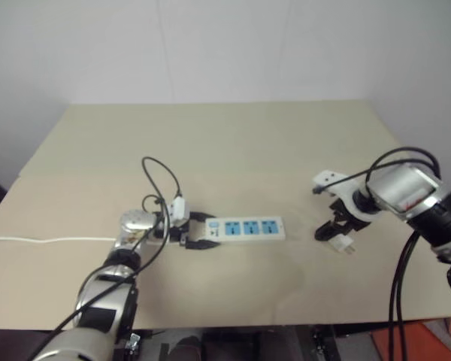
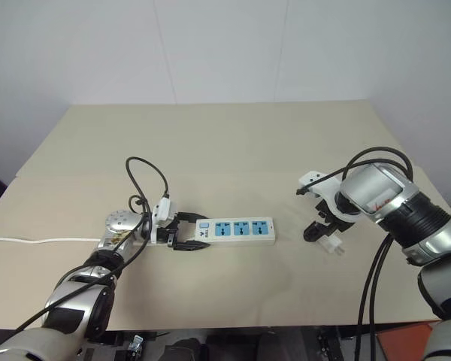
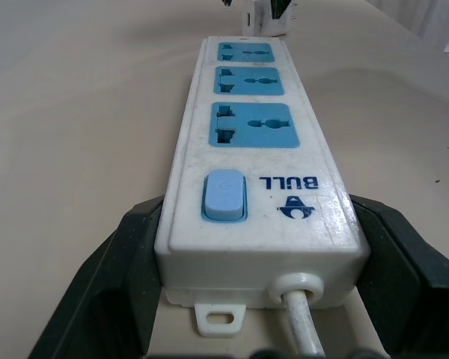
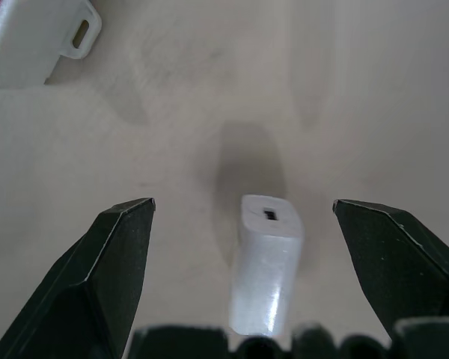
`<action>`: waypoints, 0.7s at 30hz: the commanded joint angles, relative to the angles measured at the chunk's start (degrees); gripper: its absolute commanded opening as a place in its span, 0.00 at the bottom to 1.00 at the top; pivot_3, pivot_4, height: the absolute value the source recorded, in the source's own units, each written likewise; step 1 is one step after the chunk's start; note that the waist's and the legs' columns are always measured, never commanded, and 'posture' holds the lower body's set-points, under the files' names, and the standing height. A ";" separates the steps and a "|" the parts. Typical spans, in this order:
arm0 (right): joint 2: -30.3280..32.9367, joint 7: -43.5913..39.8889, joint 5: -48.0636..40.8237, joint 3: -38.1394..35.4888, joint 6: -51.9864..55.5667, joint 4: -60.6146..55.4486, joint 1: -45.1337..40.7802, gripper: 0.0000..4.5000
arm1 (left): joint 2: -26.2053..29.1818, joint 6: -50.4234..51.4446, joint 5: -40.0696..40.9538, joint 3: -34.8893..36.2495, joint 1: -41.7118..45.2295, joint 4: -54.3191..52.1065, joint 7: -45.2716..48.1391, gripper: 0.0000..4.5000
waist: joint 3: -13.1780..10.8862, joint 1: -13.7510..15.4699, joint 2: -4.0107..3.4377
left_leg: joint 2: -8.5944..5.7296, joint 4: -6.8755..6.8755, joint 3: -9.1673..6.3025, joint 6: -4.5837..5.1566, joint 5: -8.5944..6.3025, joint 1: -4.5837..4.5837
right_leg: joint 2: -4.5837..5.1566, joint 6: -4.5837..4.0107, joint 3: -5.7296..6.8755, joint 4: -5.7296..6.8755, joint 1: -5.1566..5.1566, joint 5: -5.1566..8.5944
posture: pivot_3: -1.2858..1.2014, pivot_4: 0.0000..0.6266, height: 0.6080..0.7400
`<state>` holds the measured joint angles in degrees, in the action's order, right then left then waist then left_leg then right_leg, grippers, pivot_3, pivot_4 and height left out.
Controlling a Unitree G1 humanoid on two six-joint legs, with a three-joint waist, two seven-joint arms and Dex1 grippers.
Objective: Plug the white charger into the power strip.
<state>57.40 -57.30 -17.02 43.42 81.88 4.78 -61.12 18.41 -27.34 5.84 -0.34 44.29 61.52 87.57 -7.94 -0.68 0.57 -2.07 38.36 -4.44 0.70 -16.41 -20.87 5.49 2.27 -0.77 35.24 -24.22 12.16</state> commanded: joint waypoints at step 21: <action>-1.65 2.91 0.89 -3.95 0.97 4.25 2.01 1.00 | 0.63 -0.52 -1.16 -2.21 0.30 0.82 -1.59 0.72 | 0.04 -0.07 -0.07 | 0.00 0.25 0.00 0.01 -0.01 0.00 | -0.02 0.01 -0.01 0.11 0.06 -0.05 | 0.52 0.24 1.00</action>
<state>55.77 -54.60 -16.81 40.97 82.97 8.85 -59.29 18.64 -27.45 5.85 -1.48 44.58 62.06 86.41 -7.90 -0.75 0.51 -2.07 38.62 -4.44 0.71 -16.41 -20.87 5.47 2.28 -0.78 35.35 -24.16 12.11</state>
